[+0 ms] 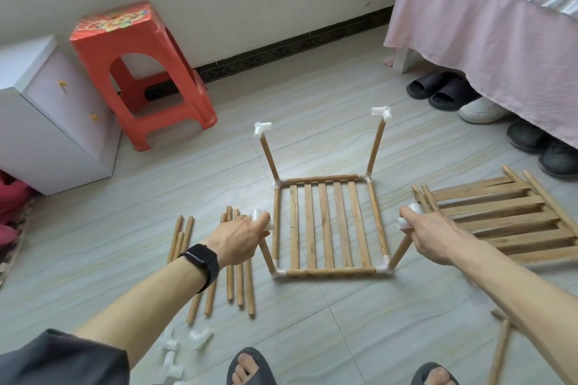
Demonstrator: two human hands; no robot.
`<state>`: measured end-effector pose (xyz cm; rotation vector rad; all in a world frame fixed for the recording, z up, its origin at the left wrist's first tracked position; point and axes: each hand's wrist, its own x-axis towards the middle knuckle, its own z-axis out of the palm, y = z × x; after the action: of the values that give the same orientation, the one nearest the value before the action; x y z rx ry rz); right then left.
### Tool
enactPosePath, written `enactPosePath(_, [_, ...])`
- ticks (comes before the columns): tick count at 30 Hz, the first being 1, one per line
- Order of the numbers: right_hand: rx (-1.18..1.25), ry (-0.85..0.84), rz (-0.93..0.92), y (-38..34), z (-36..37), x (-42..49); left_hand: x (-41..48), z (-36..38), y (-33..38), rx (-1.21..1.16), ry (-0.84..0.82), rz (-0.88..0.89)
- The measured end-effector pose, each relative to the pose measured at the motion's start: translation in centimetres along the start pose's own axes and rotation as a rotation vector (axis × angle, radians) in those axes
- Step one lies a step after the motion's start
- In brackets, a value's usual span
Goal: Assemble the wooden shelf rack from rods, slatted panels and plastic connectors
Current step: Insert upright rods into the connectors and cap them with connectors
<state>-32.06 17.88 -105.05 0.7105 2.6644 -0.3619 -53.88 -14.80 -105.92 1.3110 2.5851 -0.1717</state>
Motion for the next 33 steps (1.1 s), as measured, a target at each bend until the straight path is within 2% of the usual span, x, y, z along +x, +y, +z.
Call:
enactPosePath(20, [-0.030,-0.036,-0.035,-0.1,-0.8,-0.2,0.3,1.0,-0.5,-0.081,0.036,0.000])
enactPosePath(28, [-0.044,-0.034,-0.041,-0.2,-1.2,-0.1,0.1,0.4,0.0,-0.072,-0.006,-0.015])
enactPosePath(33, [-0.226,-0.113,-0.024,-0.9,-2.7,0.5,0.0,-0.8,0.5,0.007,-0.125,-0.041])
